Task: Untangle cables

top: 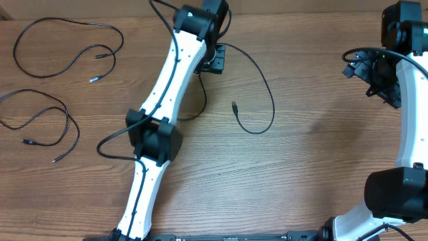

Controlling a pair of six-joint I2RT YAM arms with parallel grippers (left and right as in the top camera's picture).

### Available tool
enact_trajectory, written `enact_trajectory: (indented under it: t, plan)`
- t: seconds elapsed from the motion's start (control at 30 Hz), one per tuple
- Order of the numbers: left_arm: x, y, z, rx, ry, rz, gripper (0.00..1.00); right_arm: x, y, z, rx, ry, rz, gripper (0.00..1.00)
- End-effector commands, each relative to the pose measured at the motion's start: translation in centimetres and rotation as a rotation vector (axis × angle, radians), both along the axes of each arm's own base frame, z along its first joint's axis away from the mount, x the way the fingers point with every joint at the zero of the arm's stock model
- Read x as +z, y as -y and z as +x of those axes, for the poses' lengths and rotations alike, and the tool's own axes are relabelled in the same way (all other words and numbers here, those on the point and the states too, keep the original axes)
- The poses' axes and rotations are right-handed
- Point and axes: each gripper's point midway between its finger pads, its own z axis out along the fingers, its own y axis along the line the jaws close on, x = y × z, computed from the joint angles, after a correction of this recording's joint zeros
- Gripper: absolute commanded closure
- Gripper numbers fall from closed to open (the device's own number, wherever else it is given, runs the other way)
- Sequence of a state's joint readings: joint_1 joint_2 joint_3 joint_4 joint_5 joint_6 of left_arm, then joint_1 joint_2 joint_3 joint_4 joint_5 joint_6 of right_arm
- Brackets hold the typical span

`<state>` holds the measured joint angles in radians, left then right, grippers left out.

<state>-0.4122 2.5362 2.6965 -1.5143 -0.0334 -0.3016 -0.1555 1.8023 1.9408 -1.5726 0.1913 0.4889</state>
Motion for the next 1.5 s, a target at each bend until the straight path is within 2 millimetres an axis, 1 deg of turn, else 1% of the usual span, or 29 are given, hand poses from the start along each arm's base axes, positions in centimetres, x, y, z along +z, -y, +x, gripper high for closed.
enact_trajectory:
  t: [0.0,0.03,0.07,0.13,0.17,0.3,0.4,0.57,0.6,0.67,0.77,0.87,1.0,1.07,1.13,1.2,1.27,1.37,1.47]
  plan:
    - [-2.6,-0.2,2.0,0.028,0.035,0.042,0.41,0.5,0.3,-0.2,-0.002,0.01,-0.019,0.0]
    - [-3.5,-0.4,3.0,0.053,0.06,0.059,0.4,0.5,0.3,-0.2,-0.002,0.01,-0.019,0.0]
    - [-3.9,-0.6,3.4,0.069,0.073,0.072,0.37,0.5,0.3,-0.2,-0.002,0.01,-0.019,0.0]
    - [-5.3,-1.2,4.5,0.113,0.095,0.098,0.38,0.5,0.3,-0.2,-0.002,0.01,-0.019,0.0]
    - [-5.9,-1.2,4.7,0.127,0.094,0.101,0.38,0.5,0.3,-0.2,-0.002,0.01,-0.019,0.0]
    - [-8.5,-1.5,5.3,0.181,0.08,0.1,0.44,0.5,0.3,-0.2,-0.002,0.01,-0.019,0.0]
    - [-10.0,-1.7,5.4,0.2,0.065,0.104,0.46,0.5,0.3,-0.2,-0.002,0.01,-0.019,0.0]
    - [-11.8,-2.3,5.3,0.26,0.038,0.104,0.46,0.5,0.3,-0.2,-0.002,0.01,-0.019,0.0]
    - [-12.0,-2.4,5.3,0.265,0.03,0.098,0.48,0.5,0.3,-0.2,-0.002,0.01,-0.019,0.0]
    - [-12.1,-2.8,5.3,0.273,0.017,0.081,0.53,0.5,0.3,-0.2,-0.002,0.01,-0.019,0.0]
    - [-12.3,-3.6,5.3,0.288,-0.007,0.064,0.54,0.5,0.3,-0.2,-0.002,0.01,-0.019,0.0]
    - [-12.7,-3.4,4.9,0.29,-0.045,0.017,0.56,0.5,0.3,-0.2,-0.002,0.01,-0.019,0.0]
    - [-13.6,-3.4,4.2,0.291,-0.085,0.009,0.63,0.5,0.3,-0.2,-0.002,0.01,-0.019,0.0]
    - [-14.1,-3.6,3.8,0.29,-0.104,0.019,0.68,0.5,0.3,-0.2,-0.002,0.01,-0.019,0.0]
    - [-14.6,-3.5,3.3,0.288,-0.127,0.015,0.83,0.5,0.3,-0.2,-0.002,0.01,-0.019,0.0]
    - [-15.0,-3.0,2.8,0.278,-0.152,-0.006,0.96,0.5,0.3,-0.2,-0.002,0.01,-0.019,0.0]
    - [-15.0,-2.8,2.5,0.26,-0.171,-0.019,0.96,0.5,0.3,-0.2,-0.002,0.01,-0.019,0.0]
    - [-13.5,-3.1,1.7,0.249,-0.191,-0.005,0.96,0.5,0.3,-0.2,-0.002,0.01,-0.02,0.0]
    - [-10.4,-3.1,1.7,0.246,-0.164,-0.018,0.96,0.5,0.3,-0.2,-0.002,0.01,-0.019,0.0]
